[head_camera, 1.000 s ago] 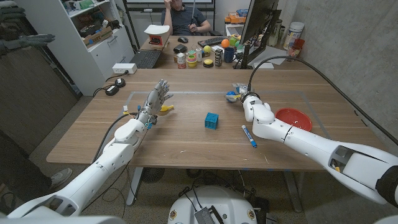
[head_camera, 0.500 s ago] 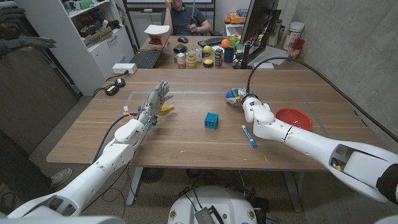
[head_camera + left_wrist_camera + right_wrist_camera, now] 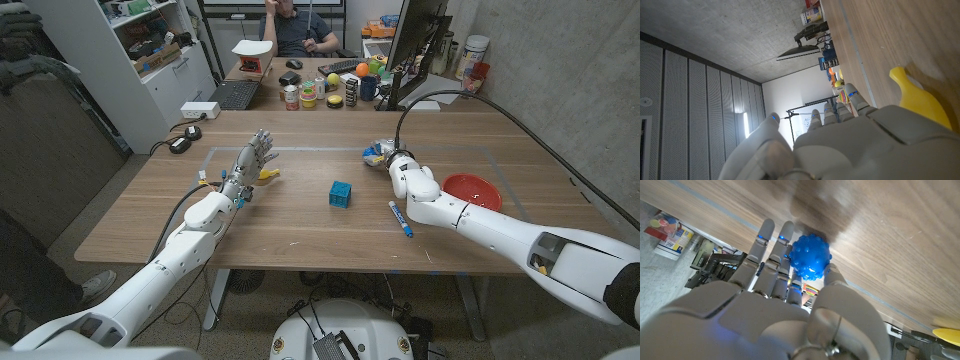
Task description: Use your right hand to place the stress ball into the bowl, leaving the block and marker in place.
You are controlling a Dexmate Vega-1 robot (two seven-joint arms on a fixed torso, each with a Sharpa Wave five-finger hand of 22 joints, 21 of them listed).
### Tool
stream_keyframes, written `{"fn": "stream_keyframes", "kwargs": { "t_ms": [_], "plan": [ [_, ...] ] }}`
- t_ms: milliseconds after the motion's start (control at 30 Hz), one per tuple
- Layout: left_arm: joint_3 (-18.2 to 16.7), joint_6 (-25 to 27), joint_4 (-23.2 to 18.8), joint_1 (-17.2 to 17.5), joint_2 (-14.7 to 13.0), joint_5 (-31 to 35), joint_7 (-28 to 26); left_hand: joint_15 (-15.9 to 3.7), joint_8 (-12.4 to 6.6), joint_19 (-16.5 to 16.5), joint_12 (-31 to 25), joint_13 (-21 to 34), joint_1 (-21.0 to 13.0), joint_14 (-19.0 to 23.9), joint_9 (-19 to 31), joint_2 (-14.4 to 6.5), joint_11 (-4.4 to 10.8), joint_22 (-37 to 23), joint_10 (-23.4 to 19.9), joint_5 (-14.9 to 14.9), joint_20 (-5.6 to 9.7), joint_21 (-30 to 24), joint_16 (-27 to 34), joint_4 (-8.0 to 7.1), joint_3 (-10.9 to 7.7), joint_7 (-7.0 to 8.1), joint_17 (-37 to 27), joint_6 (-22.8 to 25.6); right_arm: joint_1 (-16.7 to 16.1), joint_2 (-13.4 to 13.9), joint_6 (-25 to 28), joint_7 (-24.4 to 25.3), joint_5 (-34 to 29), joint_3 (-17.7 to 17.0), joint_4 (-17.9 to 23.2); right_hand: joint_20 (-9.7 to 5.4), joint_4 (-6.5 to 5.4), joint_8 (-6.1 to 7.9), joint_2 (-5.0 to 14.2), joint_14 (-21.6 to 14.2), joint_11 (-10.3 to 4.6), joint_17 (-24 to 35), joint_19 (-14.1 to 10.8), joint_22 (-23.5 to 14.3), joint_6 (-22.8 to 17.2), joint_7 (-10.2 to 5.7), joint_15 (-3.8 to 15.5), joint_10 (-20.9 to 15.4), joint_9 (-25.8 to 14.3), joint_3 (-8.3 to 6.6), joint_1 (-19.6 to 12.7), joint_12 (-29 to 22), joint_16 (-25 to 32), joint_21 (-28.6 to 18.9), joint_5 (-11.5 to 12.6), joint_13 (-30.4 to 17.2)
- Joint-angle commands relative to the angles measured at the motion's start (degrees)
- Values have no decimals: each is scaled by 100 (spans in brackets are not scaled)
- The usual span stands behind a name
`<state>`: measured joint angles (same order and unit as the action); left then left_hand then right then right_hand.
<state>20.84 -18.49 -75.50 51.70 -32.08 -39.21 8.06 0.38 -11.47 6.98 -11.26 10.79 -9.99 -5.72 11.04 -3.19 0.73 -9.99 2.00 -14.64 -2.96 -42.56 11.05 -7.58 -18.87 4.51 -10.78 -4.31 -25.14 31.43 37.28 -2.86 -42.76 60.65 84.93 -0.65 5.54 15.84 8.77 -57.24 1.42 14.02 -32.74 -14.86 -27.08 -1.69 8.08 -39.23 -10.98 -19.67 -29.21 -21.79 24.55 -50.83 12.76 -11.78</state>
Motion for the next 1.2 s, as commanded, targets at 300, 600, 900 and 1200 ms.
{"fn": "stream_keyframes", "kwargs": {
  "t_ms": [300, 600, 900, 1200],
  "plan": [
    [36, 33, 108, -74, 25, 10, 42, -25, -22, -41, -28, 13, -20, -24, 9, -31, -15, -18, 33, -32, -5, 38, 4, 2, 42, 13, -18, -49, -121, -95, -94, 606, -258, -36, -93, -301, 177, 649, 149, -973, -596, 698, -176, -496, -1295, -113, 431, -1757, -272, -209, -899, -889, 628, -837, 93, -464],
    [63, 40, 201, -140, 56, 21, 81, -24, -23, -47, -29, 13, -19, -26, 9, -36, -12, -19, 31, -34, -5, 55, 3, 2, 47, 9, -17, -47, -268, -73, -203, 1171, -356, -199, 31, -286, 132, 620, 147, -836, -593, 725, -118, -572, -1140, -125, 419, -1547, -306, -251, -959, -845, 531, -957, 89, -510],
    [79, 14, 305, -217, 91, 30, 132, -22, -23, -50, -26, 13, -18, -29, 9, -40, -11, -20, 38, -37, -2, 72, 1, 2, 53, 11, -17, -49, -339, -88, -298, 1629, -550, -281, 93, -293, 126, 620, 147, -749, -629, 735, -79, -610, -1091, -151, 427, -1475, -323, -297, -1021, -834, 465, -1024, 89, -529],
    [80, -11, 399, -278, 113, 30, 175, -12, -23, -57, -25, 13, -17, -27, 9, -44, -17, -20, 42, -39, -5, 87, 1, 2, 59, 11, -17, -49, -368, -95, -347, 1877, -738, -342, 118, -301, 121, 630, 129, -688, -640, 742, -51, -640, -1072, -171, 431, -1441, -338, -325, -1063, -836, 410, -1082, 85, -544]
  ]
}}
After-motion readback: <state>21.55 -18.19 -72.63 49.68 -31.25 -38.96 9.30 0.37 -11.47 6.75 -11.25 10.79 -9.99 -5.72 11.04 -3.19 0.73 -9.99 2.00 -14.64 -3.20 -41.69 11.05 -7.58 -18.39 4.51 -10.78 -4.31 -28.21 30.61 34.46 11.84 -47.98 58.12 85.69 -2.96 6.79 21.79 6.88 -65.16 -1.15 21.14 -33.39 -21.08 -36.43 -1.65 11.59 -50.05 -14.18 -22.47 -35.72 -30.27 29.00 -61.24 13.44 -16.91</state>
